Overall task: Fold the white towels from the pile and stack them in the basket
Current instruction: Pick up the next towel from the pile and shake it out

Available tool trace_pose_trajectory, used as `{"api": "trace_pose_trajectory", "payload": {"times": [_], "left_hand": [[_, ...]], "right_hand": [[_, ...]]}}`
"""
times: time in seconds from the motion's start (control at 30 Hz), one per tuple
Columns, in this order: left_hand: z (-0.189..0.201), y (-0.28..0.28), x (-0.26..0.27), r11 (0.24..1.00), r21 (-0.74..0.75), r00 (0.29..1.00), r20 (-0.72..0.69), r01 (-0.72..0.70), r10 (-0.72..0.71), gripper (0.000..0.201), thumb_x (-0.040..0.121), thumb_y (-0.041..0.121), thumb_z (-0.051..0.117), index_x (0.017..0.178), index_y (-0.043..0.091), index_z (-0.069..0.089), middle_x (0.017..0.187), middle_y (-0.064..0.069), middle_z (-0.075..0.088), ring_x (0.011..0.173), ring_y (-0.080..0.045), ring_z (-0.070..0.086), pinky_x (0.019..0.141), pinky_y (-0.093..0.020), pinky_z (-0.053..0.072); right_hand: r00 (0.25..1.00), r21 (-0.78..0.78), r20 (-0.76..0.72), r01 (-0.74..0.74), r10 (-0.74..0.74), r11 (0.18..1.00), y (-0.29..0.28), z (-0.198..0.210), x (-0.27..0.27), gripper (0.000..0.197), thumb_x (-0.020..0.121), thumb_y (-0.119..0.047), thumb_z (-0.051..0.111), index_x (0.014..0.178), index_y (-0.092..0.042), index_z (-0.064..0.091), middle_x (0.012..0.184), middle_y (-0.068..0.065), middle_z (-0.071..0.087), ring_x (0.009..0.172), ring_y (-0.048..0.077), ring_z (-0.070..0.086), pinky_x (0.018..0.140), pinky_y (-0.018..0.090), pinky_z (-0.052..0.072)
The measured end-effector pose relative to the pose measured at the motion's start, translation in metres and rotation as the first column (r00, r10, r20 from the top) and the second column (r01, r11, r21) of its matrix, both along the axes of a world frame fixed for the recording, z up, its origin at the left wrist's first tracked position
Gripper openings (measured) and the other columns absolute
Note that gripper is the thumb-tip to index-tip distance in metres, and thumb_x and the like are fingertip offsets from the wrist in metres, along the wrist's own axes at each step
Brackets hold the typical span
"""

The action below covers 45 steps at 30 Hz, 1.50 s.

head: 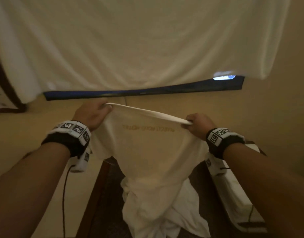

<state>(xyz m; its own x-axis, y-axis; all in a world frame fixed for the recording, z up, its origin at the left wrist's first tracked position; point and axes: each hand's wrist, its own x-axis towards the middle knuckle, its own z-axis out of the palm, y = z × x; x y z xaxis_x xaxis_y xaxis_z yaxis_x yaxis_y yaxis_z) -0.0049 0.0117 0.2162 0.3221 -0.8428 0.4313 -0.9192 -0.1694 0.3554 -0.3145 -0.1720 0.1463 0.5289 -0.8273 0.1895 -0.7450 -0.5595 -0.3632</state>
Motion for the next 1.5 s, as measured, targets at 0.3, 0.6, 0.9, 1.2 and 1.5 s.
{"api": "trace_pose_trajectory", "payload": {"times": [0.3,0.6,0.9,1.2,1.5], "left_hand": [[0.033,0.097,0.095,0.891,0.139,0.889,0.235,-0.431,0.393,0.026,0.094,0.040,0.051,0.098,0.017,0.062,0.103,-0.012,0.063,0.091,-0.034,0.060,0.084,-0.042,0.050],[-0.008,0.088,0.069,0.961,0.022,0.894,-0.374,0.275,-0.247,0.031,0.083,0.049,0.072,0.101,0.024,0.067,0.097,0.004,0.067,0.089,-0.012,0.062,0.074,-0.033,0.051],[0.014,0.116,0.135,0.923,-0.278,0.834,-0.414,0.267,-0.366,0.005,0.091,0.020,0.065,0.089,0.016,0.068,0.085,-0.003,0.067,0.080,-0.019,0.062,0.069,-0.034,0.051],[0.011,0.148,0.192,0.904,-0.084,0.748,-0.533,0.419,-0.396,0.030,0.073,0.031,0.078,0.099,0.018,0.069,0.098,-0.007,0.072,0.091,-0.024,0.069,0.086,-0.048,0.057],[0.007,0.152,0.168,0.859,-0.365,0.365,-0.793,0.358,-0.488,0.028,0.090,0.024,0.068,0.111,0.004,0.071,0.107,-0.014,0.074,0.103,-0.031,0.069,0.096,-0.053,0.052]], "right_hand": [[0.999,-0.206,-0.041,0.023,-0.032,0.978,0.054,0.068,0.055,0.017,0.088,-0.035,0.065,0.086,-0.018,0.069,0.085,0.006,0.066,0.084,0.027,0.063,0.067,0.029,0.044],[0.968,-0.499,-0.205,-0.229,0.143,0.836,0.190,0.126,0.229,0.004,0.080,-0.022,0.062,0.082,-0.021,0.066,0.079,0.003,0.064,0.072,0.027,0.061,0.061,0.030,0.048],[0.986,-0.285,0.033,0.165,-0.162,0.944,0.188,0.096,0.229,0.018,0.088,-0.038,0.067,0.089,-0.020,0.071,0.075,-0.002,0.061,0.070,0.019,0.059,0.061,0.028,0.044],[0.771,0.038,0.635,0.026,-0.044,0.999,0.221,0.076,0.265,0.016,0.097,-0.024,0.056,0.086,-0.026,0.067,0.082,-0.005,0.067,0.075,0.010,0.061,0.068,0.029,0.048],[0.789,-0.108,0.585,-0.155,0.189,0.982,0.257,0.120,0.305,0.012,0.093,-0.025,0.064,0.092,-0.016,0.071,0.080,-0.004,0.067,0.063,-0.008,0.058,0.052,0.006,0.043]]}}
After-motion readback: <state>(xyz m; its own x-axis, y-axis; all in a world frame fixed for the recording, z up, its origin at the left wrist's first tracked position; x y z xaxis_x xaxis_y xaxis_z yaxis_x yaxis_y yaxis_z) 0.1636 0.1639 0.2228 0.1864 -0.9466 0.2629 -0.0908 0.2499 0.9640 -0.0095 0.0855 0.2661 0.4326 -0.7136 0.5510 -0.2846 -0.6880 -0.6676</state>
